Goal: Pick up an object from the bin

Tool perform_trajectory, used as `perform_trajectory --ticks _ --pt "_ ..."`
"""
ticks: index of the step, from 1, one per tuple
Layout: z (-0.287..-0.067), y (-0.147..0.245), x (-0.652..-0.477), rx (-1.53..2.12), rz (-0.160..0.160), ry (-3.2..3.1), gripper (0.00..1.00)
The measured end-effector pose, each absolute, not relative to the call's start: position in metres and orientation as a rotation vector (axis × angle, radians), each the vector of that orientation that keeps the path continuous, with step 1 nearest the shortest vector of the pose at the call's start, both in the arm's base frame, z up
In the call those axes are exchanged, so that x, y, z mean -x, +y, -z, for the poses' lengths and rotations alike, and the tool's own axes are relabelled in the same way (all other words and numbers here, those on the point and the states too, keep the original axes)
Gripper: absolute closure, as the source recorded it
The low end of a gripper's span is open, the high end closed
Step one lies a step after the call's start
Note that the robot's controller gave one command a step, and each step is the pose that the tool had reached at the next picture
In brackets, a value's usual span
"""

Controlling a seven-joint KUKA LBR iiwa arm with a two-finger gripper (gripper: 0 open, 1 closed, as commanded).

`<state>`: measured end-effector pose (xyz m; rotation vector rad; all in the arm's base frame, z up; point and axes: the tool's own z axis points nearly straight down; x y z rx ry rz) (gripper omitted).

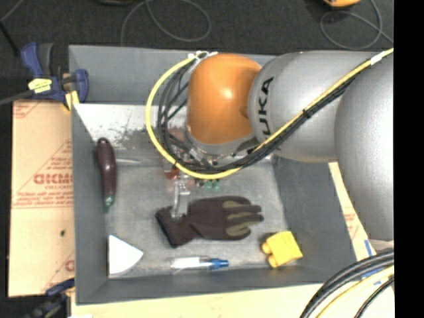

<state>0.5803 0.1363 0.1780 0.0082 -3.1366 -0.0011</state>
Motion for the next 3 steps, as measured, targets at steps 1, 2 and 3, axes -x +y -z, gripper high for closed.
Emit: perform_trajectory --ticks 1,2,3 --pt "-0.183 0.136 -0.582 -0.004 0.003 -3.145 0.00" --pt "-0.159 0.118 -0.577 -0.085 0.005 -3.150 0.00" --pt "-0.099 0.104 -0.557 -0.235 0.000 -3.141 0.00"
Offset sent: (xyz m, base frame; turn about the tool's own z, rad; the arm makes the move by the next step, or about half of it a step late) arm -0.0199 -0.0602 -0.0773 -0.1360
